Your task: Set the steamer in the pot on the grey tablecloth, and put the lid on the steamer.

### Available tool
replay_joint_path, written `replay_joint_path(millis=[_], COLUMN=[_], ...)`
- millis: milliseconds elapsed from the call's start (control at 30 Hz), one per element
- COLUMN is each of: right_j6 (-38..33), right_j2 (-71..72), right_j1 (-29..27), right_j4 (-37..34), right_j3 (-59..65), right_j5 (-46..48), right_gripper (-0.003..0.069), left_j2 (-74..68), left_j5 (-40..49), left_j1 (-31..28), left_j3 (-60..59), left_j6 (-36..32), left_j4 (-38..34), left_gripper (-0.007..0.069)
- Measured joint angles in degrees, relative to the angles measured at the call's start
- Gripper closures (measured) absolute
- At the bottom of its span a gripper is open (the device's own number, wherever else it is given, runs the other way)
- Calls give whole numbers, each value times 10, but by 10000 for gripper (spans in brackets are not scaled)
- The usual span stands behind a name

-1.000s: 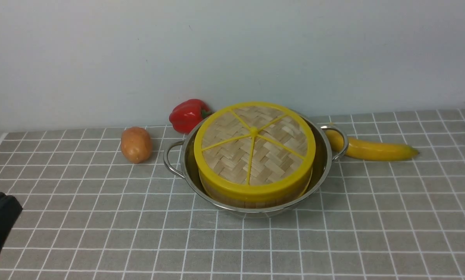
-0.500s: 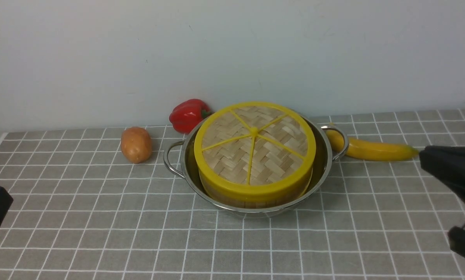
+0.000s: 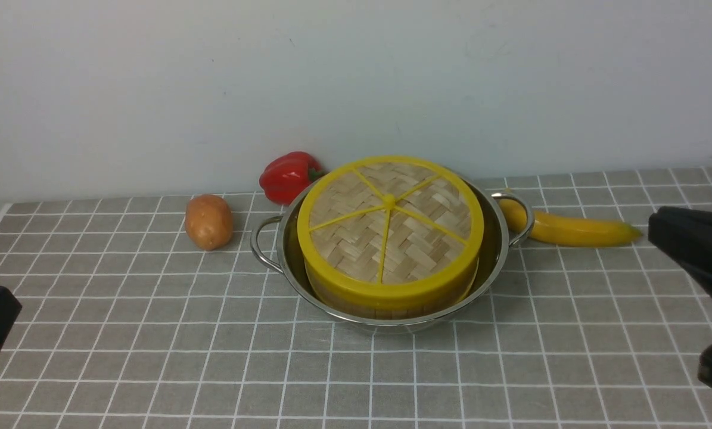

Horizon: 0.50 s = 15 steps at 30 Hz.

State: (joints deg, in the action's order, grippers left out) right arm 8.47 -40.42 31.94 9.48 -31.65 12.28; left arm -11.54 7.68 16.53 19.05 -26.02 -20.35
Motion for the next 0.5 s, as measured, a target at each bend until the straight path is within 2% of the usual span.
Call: replay_joint_path(millis=[167,300,500], right_j6=[-11,-3,14], right_j2=[26,93,215], right_j1=[-21,-113,-241], right_j4=[23,15,13], right_j3=[2,39,170], right_j5=[1,-1,-2], right_gripper=[656,646,615], left_j2=[0,0,0], left_j5=[0,0,0], left_j1=[0,0,0], left_j3=[0,0,0], left_j6=[0,0,0], left_j4=[0,0,0], left_gripper=[539,532,522])
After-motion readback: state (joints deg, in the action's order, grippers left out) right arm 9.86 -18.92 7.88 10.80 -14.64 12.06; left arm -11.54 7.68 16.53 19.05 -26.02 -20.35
